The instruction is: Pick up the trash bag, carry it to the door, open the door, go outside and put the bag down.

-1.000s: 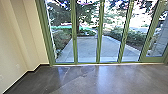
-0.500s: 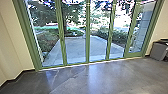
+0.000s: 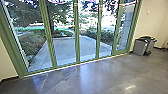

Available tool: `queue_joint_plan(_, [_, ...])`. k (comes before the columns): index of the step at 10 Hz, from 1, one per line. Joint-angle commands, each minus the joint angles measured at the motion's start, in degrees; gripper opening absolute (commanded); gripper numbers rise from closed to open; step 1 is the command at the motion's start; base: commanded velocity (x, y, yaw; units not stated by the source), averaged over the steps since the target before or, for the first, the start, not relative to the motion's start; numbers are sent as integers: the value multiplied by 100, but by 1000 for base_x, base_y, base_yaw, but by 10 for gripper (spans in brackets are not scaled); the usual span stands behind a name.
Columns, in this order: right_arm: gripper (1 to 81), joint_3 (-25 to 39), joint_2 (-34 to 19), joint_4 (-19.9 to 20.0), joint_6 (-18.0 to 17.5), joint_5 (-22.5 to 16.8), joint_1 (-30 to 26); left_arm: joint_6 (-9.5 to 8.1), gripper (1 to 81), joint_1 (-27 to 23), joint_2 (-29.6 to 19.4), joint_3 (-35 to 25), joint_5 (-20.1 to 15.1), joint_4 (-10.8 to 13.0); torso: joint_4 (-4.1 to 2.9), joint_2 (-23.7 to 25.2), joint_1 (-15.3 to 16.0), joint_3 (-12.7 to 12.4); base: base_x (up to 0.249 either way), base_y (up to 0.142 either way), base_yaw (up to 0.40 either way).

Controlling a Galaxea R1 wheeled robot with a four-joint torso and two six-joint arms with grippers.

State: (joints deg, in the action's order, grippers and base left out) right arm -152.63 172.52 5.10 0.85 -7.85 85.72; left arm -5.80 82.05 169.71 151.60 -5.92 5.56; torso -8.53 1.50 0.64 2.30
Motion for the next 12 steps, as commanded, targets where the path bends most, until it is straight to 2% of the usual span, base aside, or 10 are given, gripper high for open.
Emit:
queue_joint_plan(1, [811,6,22,-17,20,-349,-279,44,10,-334,-24,-8,-313,24,0,0,0,0,0,0,-284])
queue_joint_plan(8, [811,6,31,-17,20,-349,-279,44,10,-334,-33,1,-313,24,0,0,0,0,0,0,-265])
queue_joint_plan(12, [811,6,30,-17,20,-349,-279,44,10,-334,-42,-8,-313,24,0,0,0,0,0,0,-176])
